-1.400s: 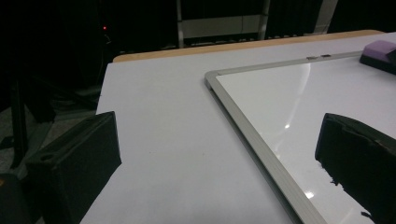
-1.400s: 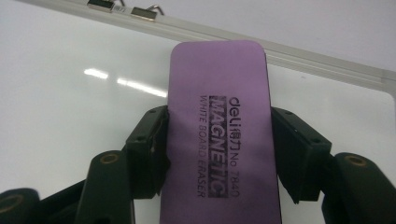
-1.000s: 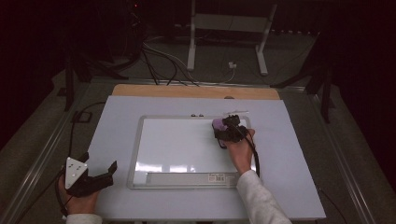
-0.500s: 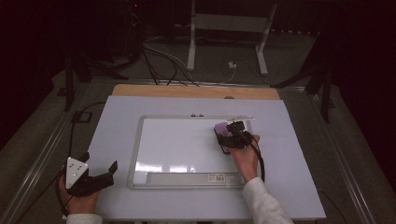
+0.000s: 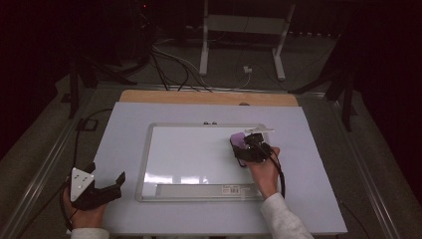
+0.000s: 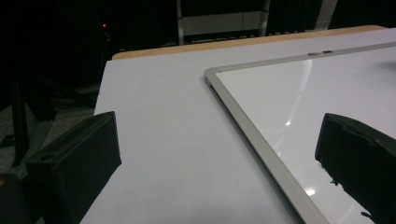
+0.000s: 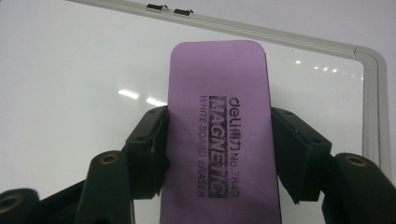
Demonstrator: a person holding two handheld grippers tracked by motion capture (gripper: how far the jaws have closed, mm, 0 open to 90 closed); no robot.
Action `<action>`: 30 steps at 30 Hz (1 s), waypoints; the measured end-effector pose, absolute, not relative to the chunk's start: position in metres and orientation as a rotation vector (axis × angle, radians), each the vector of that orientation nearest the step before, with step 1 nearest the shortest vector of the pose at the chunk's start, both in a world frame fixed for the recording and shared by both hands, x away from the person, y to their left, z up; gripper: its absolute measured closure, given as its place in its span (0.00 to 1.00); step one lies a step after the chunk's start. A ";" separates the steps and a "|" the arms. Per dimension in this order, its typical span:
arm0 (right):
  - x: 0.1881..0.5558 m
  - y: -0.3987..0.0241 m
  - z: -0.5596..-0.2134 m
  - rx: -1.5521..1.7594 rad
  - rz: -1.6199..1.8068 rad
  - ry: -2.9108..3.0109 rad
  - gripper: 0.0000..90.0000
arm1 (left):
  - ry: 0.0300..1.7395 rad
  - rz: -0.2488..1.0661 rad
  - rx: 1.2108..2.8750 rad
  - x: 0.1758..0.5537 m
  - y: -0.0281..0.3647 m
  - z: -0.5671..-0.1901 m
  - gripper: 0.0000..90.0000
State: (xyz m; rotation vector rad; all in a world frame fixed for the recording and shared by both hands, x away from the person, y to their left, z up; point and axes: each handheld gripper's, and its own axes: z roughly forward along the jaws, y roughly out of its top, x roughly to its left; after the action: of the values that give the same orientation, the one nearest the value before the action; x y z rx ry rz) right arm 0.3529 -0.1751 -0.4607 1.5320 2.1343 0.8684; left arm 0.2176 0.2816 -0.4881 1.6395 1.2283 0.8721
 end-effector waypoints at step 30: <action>0.306 -0.205 -0.473 1.610 0.840 2.170 0.45 | 1.230 0.873 1.641 0.217 0.281 -0.488 0.01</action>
State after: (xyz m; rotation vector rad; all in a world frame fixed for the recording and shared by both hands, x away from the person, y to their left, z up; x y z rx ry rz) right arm 0.3058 -0.2046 -0.4726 1.6096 2.1704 0.8405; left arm 0.2173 0.2807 -0.4880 1.6409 1.2296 0.8728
